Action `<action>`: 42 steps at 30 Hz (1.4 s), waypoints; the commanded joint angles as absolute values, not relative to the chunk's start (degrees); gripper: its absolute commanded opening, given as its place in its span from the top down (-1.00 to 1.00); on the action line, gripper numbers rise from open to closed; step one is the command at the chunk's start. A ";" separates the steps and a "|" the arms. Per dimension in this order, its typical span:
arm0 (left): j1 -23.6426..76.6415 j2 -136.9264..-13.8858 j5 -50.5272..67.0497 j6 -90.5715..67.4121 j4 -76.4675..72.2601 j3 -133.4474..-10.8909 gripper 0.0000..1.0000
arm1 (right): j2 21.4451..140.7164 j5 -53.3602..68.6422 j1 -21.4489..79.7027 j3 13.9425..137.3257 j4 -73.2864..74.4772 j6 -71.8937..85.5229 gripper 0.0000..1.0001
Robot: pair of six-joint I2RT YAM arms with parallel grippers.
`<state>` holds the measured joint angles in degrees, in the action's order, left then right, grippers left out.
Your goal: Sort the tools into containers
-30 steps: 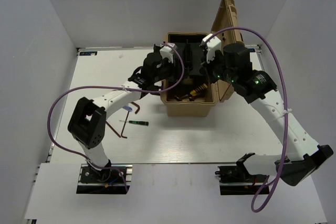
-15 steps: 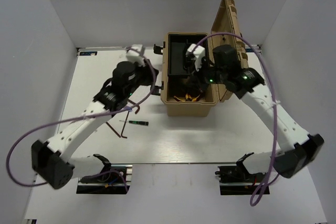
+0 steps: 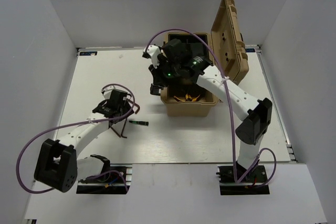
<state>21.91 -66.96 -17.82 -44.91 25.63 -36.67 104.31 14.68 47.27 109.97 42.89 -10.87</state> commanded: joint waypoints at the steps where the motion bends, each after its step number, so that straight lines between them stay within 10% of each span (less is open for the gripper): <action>1: 19.60 -70.03 -18.46 -48.25 24.00 -39.73 -0.28 | 107.48 11.69 48.16 114.51 43.51 -9.14 0.69; 8: 15.83 -78.37 -17.23 -48.95 21.09 -44.98 0.01 | 109.16 12.04 48.60 112.51 42.80 -8.88 0.72; 36: 12.83 -96.33 -16.61 -51.24 25.14 -53.88 -0.05 | 99.76 11.69 47.99 101.08 38.76 -8.44 0.74; 42: 12.83 -96.33 -17.66 -51.77 25.66 -53.35 0.36 | 96.95 11.78 47.99 99.06 37.71 -8.17 0.74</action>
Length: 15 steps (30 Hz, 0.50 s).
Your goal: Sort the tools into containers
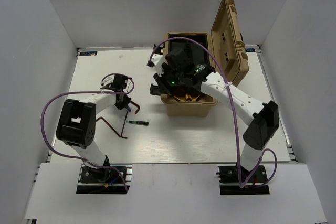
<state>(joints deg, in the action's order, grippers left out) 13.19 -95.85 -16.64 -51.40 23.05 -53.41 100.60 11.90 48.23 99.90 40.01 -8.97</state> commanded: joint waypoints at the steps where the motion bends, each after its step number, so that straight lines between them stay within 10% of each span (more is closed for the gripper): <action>1: 12.83 -96.33 -17.67 -51.77 25.66 -53.35 0.43 | 96.86 11.60 48.08 98.79 37.53 -8.17 0.74; 11: 12.83 -90.18 -18.72 -51.77 27.59 -52.99 0.93 | 93.08 11.42 47.72 95.98 36.83 -8.00 0.74; 15: 12.83 -84.13 -18.72 -51.77 28.92 -54.14 1.00 | 90.98 11.43 47.55 93.70 36.39 -8.79 0.22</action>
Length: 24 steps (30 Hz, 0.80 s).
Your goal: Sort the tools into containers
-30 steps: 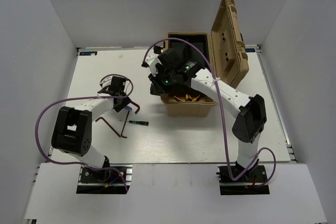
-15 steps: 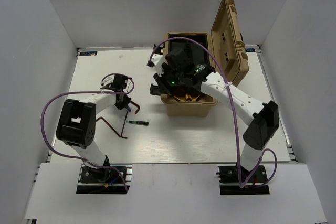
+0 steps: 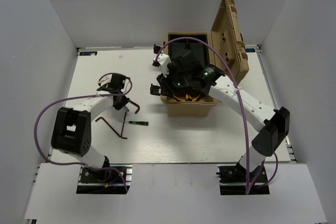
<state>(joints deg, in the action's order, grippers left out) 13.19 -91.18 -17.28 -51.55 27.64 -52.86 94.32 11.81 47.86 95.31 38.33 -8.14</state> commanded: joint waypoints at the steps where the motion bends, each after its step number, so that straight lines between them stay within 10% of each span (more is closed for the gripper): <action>1: 12.83 -80.98 -18.72 -51.25 28.92 -54.84 1.00 | 90.27 11.43 47.55 93.34 36.21 -9.22 0.12; 9: 13.45 -73.56 -10.04 -40.89 24.27 -59.67 1.00 | 86.41 6.52 46.94 90.97 34.98 -10.54 0.19; 13: 13.97 -74.35 4.55 -34.90 15.39 -65.11 1.00 | 83.86 -2.42 47.11 92.19 34.54 -12.30 1.00; 24: 18.44 -98.15 28.37 -30.23 5.36 -92.88 1.00 | 79.10 -22.50 44.65 88.69 27.69 -15.47 1.00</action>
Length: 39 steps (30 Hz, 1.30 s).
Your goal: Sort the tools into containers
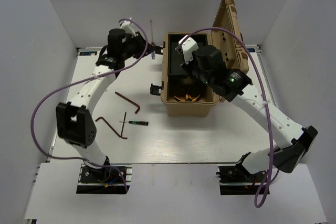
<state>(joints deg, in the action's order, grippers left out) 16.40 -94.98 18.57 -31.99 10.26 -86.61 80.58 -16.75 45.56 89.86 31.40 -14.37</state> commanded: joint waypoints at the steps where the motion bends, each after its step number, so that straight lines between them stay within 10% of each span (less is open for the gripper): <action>1: 18.98 -102.26 29.61 -30.23 4.58 -96.55 1.00 | 78.67 -22.41 44.56 88.42 27.34 -15.21 1.00; 16: 25.58 -122.34 17.68 -26.98 20.03 -119.60 1.00 | 77.43 -18.55 40.78 86.04 27.33 -12.48 1.00; 24: 27.25 -123.84 11.43 -25.40 25.48 -122.87 0.06 | 77.52 -13.90 39.82 85.08 27.51 -12.22 0.96; 31: 27.77 -123.84 13.18 -24.87 26.71 -125.68 -0.26 | 80.77 1.71 39.82 87.88 32.69 -13.97 0.43; 34: 27.77 -119.46 11.09 -24.00 27.25 -125.68 -0.10 | 81.30 12.60 39.82 88.94 35.14 -17.20 0.40; 37: 27.16 -107.09 3.56 -22.42 27.95 -116.14 0.89 | 82.44 31.65 40.17 89.91 41.29 -26.35 0.46; 39: 26.38 -97.61 -3.81 -21.89 25.06 -100.95 1.00 | 84.28 43.91 41.12 90.17 45.86 -32.04 0.53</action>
